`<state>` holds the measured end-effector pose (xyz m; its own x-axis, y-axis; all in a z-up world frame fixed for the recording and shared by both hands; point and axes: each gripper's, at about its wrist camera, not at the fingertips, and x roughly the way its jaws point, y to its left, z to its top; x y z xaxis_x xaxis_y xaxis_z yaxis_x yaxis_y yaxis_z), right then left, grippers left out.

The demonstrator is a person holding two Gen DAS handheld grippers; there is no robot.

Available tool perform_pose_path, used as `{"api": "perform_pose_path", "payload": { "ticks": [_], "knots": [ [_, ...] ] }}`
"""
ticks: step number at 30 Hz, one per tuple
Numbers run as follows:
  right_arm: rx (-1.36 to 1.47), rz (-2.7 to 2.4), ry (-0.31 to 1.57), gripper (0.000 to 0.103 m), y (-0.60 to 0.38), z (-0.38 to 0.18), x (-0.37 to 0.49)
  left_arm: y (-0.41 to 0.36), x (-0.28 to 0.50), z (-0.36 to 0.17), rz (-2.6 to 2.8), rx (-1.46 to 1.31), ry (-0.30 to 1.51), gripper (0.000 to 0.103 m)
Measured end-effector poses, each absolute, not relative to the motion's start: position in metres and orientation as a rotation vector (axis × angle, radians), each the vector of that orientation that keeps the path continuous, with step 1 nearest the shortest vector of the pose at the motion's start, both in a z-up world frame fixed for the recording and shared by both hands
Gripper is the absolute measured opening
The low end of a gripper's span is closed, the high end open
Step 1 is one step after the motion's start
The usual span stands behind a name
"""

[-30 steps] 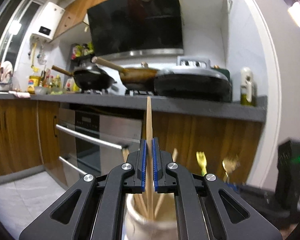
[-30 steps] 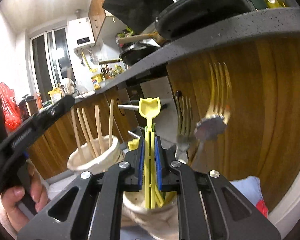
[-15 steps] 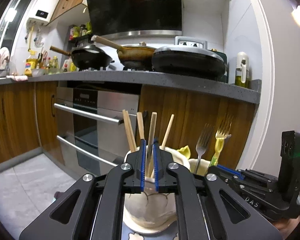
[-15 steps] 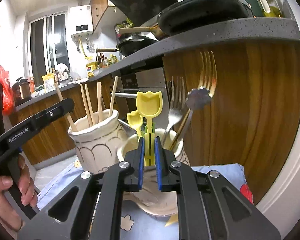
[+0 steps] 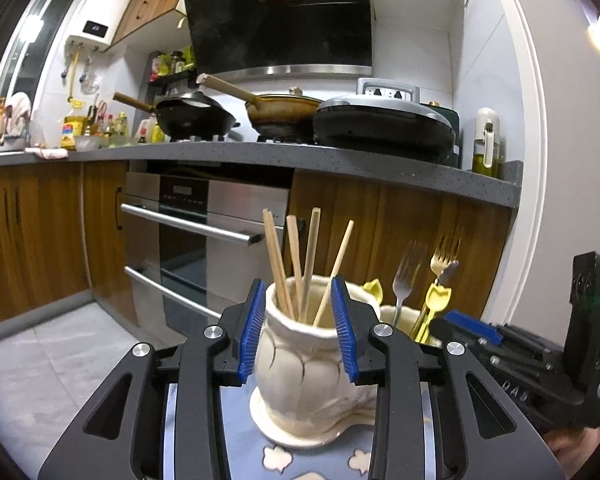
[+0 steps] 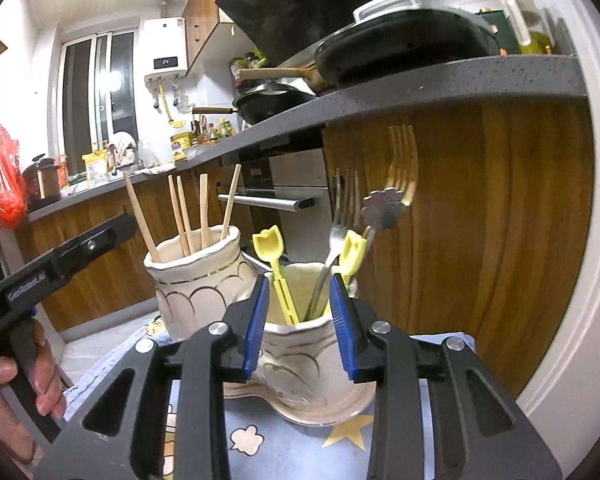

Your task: Organize utensils

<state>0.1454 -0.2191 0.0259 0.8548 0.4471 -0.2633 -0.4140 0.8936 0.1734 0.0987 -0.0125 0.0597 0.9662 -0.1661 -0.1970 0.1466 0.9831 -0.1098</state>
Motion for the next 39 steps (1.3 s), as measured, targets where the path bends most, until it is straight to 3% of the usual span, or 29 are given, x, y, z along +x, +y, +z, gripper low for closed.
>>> {"api": "perform_pose_path", "payload": {
  "ticks": [8,10,11,13,21,24,27,39],
  "knots": [
    [0.076,0.435,0.347,0.034,-0.218,0.015,0.110,-0.013,0.077,0.035,-0.139,-0.089,0.323,0.038],
    [0.055,0.428,0.353,0.038,-0.215,0.012,0.102,-0.014,0.072,0.028,-0.129,-0.083,0.344,0.045],
    [0.048,0.425,0.352,0.041,-0.215,0.012,0.099,-0.014,0.068,0.025,-0.122,-0.081,0.353,0.048],
    [0.041,0.417,0.351,0.054,-0.214,0.010,0.093,-0.012,0.062,0.021,-0.100,-0.081,0.357,0.068],
    [-0.012,0.366,0.306,0.087,-0.216,0.007,0.076,-0.010,0.046,0.015,-0.039,0.000,0.326,0.084],
    [-0.024,0.361,0.287,0.094,-0.217,0.007,0.074,-0.007,0.045,0.015,-0.021,0.011,0.314,0.093],
    [-0.014,0.353,0.283,0.098,-0.221,0.008,0.078,-0.003,0.041,0.015,-0.003,0.039,0.276,0.096],
    [-0.023,0.338,0.289,0.098,-0.218,0.006,0.077,0.002,0.046,0.012,-0.030,0.025,0.304,0.098]
  ]
}}
